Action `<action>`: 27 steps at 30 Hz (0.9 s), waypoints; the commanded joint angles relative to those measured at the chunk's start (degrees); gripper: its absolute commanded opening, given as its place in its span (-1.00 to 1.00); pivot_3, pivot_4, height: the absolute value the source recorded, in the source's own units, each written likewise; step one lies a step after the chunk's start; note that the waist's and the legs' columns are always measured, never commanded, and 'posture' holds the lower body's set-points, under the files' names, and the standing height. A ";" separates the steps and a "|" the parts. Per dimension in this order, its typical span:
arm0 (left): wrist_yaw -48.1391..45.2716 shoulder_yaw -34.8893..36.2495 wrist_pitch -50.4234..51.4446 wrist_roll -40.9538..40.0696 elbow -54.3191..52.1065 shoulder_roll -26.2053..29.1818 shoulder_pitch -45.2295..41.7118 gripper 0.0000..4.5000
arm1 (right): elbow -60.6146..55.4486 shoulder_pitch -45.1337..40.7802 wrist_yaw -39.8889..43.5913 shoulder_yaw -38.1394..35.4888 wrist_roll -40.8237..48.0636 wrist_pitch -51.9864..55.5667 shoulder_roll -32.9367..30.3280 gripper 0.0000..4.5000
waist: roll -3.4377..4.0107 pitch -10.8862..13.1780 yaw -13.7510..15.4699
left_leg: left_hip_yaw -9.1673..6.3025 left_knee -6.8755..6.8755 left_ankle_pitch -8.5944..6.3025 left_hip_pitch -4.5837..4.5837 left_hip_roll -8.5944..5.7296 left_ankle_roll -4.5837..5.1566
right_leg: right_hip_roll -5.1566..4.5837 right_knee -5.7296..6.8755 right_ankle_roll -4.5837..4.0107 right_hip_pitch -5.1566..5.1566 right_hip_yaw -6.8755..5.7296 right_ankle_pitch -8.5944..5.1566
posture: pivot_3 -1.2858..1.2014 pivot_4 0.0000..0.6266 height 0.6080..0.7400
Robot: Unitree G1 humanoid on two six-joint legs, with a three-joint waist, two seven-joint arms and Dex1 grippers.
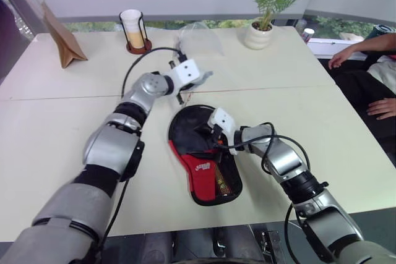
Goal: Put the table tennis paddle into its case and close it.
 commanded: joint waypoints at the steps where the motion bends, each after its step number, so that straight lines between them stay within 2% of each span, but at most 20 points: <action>1: 1.81 2.83 0.00 -1.47 -1.05 -2.81 -3.46 -0.94 | 1.68 5.54 -1.54 5.17 -3.61 6.53 -0.50 1.00 | 0.00 0.00 0.00 | 0.00 -0.01 0.00 0.00 0.00 0.00 | 0.00 0.00 0.01 0.00 0.00 -0.01 | 0.03 -0.52 1.00; 12: -1.92 10.43 2.09 -6.14 -0.98 -12.86 -4.91 -0.94 | -4.66 8.67 -7.05 5.32 -3.29 13.12 0.66 1.00 | 0.00 -0.01 0.08 | -0.09 -0.02 0.00 -0.06 -0.04 0.01 | -0.02 -0.07 0.01 -0.01 -0.03 -0.02 | 0.03 -0.52 1.00; 20: -10.78 13.31 6.56 -8.38 -1.00 -14.97 -4.25 -0.94 | -6.12 9.93 -7.92 5.27 -3.04 13.93 -0.28 1.00 | 0.01 -0.02 0.11 | -0.14 -0.02 -0.01 -0.12 -0.06 0.01 | -0.02 -0.12 0.00 0.00 -0.05 -0.04 | 0.03 -0.52 1.00; 22: -12.53 13.22 8.27 -8.21 -0.99 -14.19 -3.67 -0.47 | -6.01 9.90 -7.59 5.36 -3.17 13.53 -0.68 1.00 | 0.01 -0.03 0.10 | -0.15 -0.03 -0.01 -0.12 -0.06 0.01 | -0.02 -0.13 0.00 0.00 -0.06 -0.04 | 0.03 -0.52 1.00; 23: -13.17 13.38 9.07 -8.33 -1.02 -13.90 -3.52 -0.33 | -5.84 9.84 -7.34 5.28 -3.17 13.28 -0.93 1.00 | 0.01 -0.03 0.09 | -0.15 -0.03 -0.01 -0.12 -0.06 0.01 | -0.02 -0.13 0.00 0.01 -0.06 -0.04 | 0.03 -0.52 1.00; 27: -18.58 14.98 12.22 -10.34 -1.39 -12.56 -3.49 0.60 | -4.74 9.35 -6.39 4.76 -3.23 12.06 -1.81 1.00 | 0.03 -0.04 0.07 | -0.16 -0.04 -0.01 -0.12 -0.06 0.02 | -0.02 -0.14 -0.03 0.00 -0.06 -0.06 | 0.03 -0.52 1.00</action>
